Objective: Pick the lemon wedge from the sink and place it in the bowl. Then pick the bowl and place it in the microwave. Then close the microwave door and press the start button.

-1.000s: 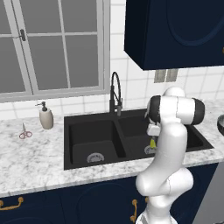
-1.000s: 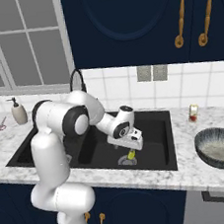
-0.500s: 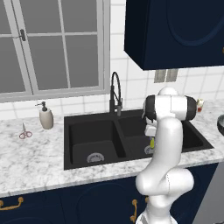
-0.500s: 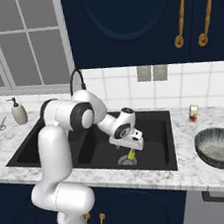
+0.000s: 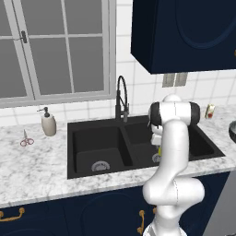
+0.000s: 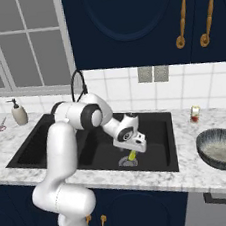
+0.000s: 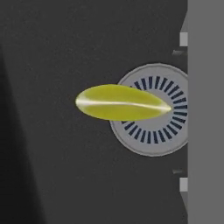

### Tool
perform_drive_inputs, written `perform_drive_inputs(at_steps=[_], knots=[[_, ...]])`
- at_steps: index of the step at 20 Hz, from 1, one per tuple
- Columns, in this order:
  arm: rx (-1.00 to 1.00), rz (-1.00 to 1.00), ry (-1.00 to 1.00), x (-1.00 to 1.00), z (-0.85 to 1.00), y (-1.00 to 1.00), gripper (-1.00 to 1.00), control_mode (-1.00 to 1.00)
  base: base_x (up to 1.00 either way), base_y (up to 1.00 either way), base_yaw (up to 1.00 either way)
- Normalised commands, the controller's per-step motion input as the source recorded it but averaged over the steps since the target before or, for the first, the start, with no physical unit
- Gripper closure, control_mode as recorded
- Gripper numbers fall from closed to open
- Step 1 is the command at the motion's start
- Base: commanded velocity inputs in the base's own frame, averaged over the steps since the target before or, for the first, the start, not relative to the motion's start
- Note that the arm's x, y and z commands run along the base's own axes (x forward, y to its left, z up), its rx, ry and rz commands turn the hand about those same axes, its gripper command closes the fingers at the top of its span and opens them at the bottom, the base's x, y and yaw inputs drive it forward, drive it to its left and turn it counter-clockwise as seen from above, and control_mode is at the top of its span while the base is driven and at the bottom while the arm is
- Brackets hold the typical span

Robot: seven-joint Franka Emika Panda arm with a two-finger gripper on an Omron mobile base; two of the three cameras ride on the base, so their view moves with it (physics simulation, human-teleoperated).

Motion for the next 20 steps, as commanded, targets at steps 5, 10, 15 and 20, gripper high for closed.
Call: perform_drive_inputs(at_steps=[5, 10, 15, 20], knots=[[0.00, 0.00, 0.00, 0.41, -0.37, -0.18, -1.00, -1.00, 0.00, 0.00, 0.00], [-0.01, 0.00, 0.00, 0.23, -0.40, -0.06, -1.00, -1.00, 0.00, 0.00, 0.00], [-0.02, 0.00, 0.00, -0.13, -0.26, 0.14, -1.00, -1.00, 0.00, 0.00, 0.00], [0.00, 0.00, 0.00, 0.00, -0.14, 0.11, -1.00, -1.00, 0.00, 0.00, 0.00]])
